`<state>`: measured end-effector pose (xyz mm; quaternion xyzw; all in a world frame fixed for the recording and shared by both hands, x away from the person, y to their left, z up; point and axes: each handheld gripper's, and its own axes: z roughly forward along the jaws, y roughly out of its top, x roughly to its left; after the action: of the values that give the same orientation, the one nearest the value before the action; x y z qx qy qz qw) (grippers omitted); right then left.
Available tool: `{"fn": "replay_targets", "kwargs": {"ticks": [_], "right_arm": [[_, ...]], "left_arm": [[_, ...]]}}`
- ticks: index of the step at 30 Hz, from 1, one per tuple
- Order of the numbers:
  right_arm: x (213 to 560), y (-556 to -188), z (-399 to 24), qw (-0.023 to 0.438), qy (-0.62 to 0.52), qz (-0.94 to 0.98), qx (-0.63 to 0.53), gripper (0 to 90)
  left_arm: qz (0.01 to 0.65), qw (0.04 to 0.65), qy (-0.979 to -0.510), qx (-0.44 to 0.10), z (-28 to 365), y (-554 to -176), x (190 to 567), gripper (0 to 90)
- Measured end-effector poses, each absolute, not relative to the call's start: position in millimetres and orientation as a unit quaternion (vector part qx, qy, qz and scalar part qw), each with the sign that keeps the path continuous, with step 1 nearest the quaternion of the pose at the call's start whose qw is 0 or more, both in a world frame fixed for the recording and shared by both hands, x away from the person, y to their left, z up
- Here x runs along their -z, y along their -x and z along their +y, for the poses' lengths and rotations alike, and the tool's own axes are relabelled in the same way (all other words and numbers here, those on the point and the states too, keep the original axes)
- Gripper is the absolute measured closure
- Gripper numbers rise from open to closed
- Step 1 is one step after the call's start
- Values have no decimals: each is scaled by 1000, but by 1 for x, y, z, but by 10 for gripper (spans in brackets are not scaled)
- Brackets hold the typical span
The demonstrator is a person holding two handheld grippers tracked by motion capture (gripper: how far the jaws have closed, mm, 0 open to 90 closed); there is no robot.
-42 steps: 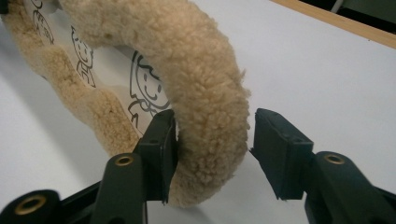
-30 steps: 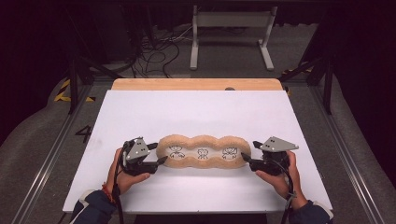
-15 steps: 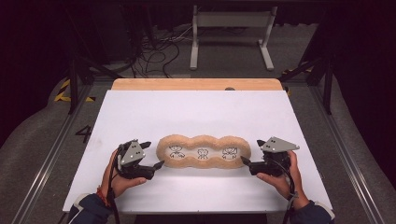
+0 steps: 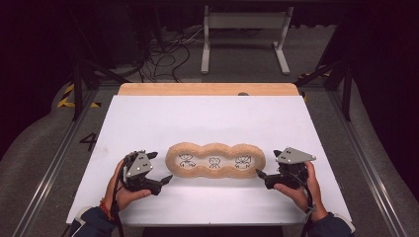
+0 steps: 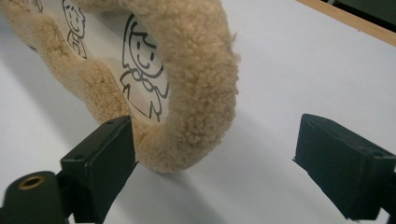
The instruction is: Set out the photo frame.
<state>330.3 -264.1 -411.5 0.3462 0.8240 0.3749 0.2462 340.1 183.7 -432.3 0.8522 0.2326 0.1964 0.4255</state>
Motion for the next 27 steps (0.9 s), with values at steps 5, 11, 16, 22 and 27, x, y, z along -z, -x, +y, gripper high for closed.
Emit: {"fn": "replay_targets", "kwargs": {"ticks": [5,11,16,22,27], "right_arm": [[412,-327,-266,254,-343,822,-378,118],[414,-322,-273,257,-345,818,-382,118],[413,-316,-279,264,-346,815,-384,119],[415,-311,-285,268,-349,813,-382,119],[416,-306,-295,276,-353,809,-381,118]], "left_arm": [[232,439,-845,-200,186,-337,431,106],[235,441,-842,-202,194,-329,432,104],[237,447,-838,-204,200,-325,432,103],[238,449,-837,-204,205,-321,433,102],[246,448,-834,-208,213,-319,435,100]]}}
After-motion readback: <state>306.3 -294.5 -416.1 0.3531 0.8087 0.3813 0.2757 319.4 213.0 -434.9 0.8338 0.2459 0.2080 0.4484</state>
